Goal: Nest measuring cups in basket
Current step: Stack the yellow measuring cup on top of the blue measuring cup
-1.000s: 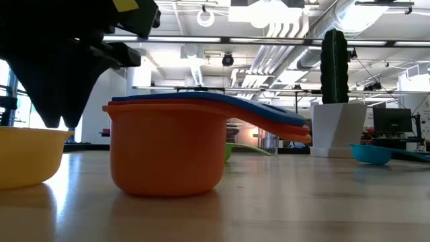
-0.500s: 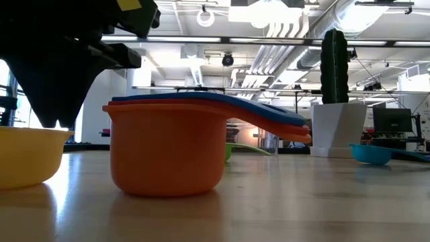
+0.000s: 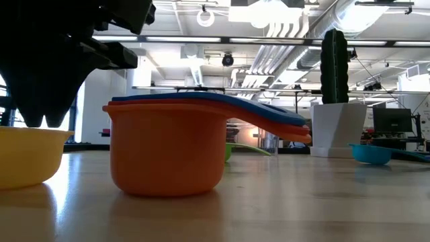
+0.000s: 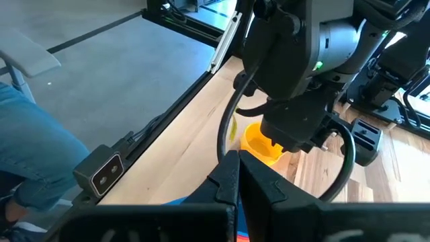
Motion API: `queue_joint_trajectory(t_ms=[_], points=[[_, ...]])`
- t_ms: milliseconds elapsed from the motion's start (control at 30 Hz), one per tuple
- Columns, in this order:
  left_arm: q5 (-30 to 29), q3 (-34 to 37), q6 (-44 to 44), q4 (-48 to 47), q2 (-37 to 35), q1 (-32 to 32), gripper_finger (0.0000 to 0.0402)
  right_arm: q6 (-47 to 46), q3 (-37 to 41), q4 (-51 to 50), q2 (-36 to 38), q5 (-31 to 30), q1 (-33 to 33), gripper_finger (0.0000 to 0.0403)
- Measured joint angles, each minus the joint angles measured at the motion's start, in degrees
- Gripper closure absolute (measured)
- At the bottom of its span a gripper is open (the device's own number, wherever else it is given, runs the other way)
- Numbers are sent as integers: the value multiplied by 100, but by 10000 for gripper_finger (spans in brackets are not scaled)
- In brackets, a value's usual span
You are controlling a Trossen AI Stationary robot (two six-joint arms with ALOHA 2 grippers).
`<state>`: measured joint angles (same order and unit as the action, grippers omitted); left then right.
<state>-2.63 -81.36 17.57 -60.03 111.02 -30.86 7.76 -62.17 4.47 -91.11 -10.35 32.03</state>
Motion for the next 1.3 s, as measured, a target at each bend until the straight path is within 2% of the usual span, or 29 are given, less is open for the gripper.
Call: queue_joint_trajectory(t_ms=[533,1167,1300], points=[[-97,0,30,20,2,10,283,-1,0,-2,0,0,0,402],[43,7,141,-63,545,16,283,0,0,-8,0,0,-1,402],[42,7,187,-41,546,16,307,-4,0,-9,0,0,0,402]])
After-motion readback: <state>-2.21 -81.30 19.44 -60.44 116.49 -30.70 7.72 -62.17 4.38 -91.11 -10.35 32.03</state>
